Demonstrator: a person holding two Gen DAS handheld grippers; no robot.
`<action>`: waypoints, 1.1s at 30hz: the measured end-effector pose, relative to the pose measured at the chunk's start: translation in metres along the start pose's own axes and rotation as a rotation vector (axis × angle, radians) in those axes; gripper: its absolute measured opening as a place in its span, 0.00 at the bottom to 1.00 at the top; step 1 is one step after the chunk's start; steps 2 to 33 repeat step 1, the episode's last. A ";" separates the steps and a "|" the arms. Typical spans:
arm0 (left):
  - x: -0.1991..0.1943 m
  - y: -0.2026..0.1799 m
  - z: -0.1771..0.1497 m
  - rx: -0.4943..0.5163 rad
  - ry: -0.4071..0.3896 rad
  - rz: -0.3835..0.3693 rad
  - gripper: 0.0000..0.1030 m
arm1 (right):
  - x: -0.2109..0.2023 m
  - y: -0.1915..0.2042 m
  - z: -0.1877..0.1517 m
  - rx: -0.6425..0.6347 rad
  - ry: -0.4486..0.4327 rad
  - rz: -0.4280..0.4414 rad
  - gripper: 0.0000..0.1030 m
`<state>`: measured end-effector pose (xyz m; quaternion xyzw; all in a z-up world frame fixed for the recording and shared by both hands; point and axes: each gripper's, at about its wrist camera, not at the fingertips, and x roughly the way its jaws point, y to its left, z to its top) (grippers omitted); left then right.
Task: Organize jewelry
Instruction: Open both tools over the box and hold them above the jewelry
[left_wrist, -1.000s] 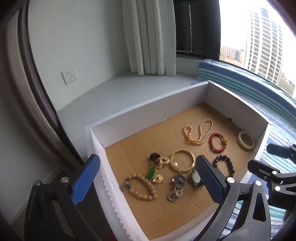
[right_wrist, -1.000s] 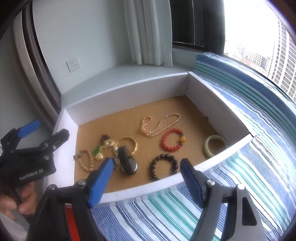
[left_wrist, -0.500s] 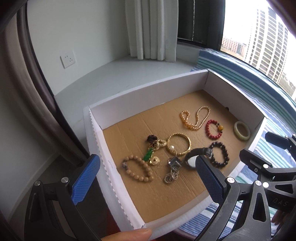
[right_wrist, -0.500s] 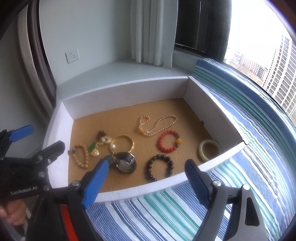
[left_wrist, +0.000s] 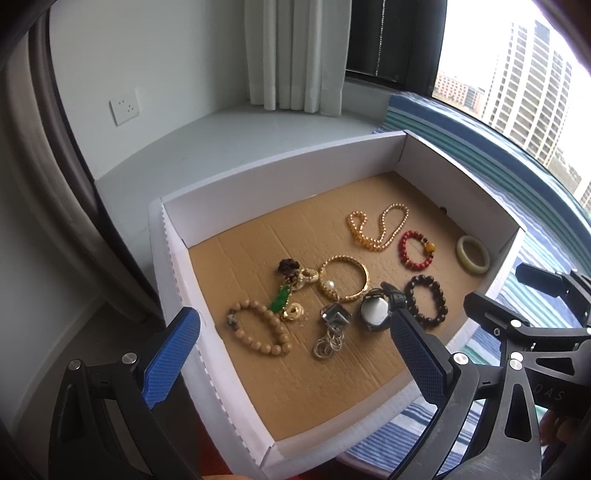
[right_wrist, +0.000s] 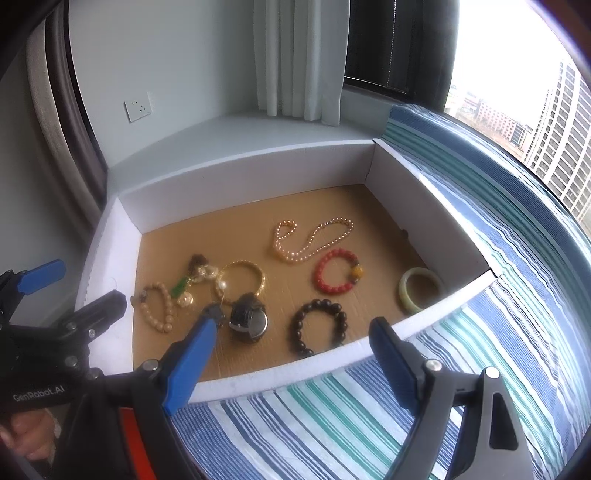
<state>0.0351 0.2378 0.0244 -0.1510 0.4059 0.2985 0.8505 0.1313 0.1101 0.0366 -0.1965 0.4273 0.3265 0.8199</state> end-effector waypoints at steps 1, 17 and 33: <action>0.000 -0.001 0.000 -0.002 0.001 -0.001 0.99 | 0.000 -0.001 0.000 0.003 0.000 -0.003 0.84; 0.000 -0.001 0.000 -0.002 0.001 -0.001 0.99 | 0.000 -0.001 0.000 0.003 0.000 -0.003 0.84; 0.000 -0.001 0.000 -0.002 0.001 -0.001 0.99 | 0.000 -0.001 0.000 0.003 0.000 -0.003 0.84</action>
